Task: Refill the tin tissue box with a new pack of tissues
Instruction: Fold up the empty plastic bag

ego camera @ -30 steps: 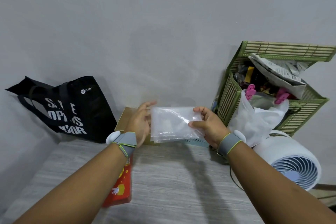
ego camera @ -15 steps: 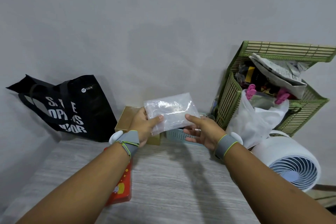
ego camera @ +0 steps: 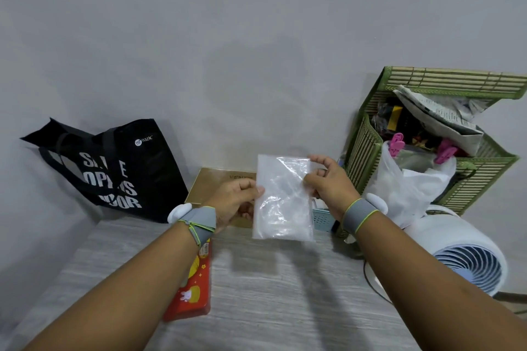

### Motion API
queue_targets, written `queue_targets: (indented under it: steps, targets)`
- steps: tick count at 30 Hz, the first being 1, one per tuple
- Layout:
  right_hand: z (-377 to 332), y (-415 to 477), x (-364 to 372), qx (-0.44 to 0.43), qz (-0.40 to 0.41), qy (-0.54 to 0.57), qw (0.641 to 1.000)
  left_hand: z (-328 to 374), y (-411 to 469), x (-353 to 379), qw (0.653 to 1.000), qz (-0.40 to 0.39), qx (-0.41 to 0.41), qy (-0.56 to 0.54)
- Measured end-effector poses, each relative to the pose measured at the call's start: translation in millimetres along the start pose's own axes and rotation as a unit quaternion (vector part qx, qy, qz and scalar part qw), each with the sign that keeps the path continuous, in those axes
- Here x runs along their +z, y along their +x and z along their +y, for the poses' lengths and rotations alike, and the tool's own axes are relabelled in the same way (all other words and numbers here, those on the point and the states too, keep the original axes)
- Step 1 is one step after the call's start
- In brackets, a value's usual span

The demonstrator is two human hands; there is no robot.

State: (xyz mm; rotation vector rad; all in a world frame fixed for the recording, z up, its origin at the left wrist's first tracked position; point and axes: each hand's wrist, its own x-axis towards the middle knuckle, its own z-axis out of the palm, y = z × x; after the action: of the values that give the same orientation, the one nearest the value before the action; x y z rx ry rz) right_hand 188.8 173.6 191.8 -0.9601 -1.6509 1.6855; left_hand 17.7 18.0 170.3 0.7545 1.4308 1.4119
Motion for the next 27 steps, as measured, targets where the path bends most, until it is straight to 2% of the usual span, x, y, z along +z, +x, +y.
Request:
queue_targets:
  steps: [4,8,14,20,27]
  targets:
    - [-0.7,-1.3,4.8,0.017,-0.027,0.047,0.998,0.9,0.7,3.8,0.999,0.024,0.036,0.009]
    - [2.1,-11.8,7.1,0.058,-0.104,0.045,0.992,6.3,-2.3,5.9,0.997,0.059,0.056,-0.012]
    - [6.4,-16.4,7.6,0.056,-0.108,0.061,0.991,6.4,-3.6,5.7,0.999,0.032,0.023,-0.032]
    - [-1.1,-20.2,8.6,0.087,-0.121,0.133,0.980,2.8,0.0,5.2,0.991,-0.012,0.036,-0.125]
    - [4.9,-22.0,10.7,0.092,-0.131,0.233,0.959,6.8,-2.5,8.8,0.980,-0.006,0.023,-0.197]
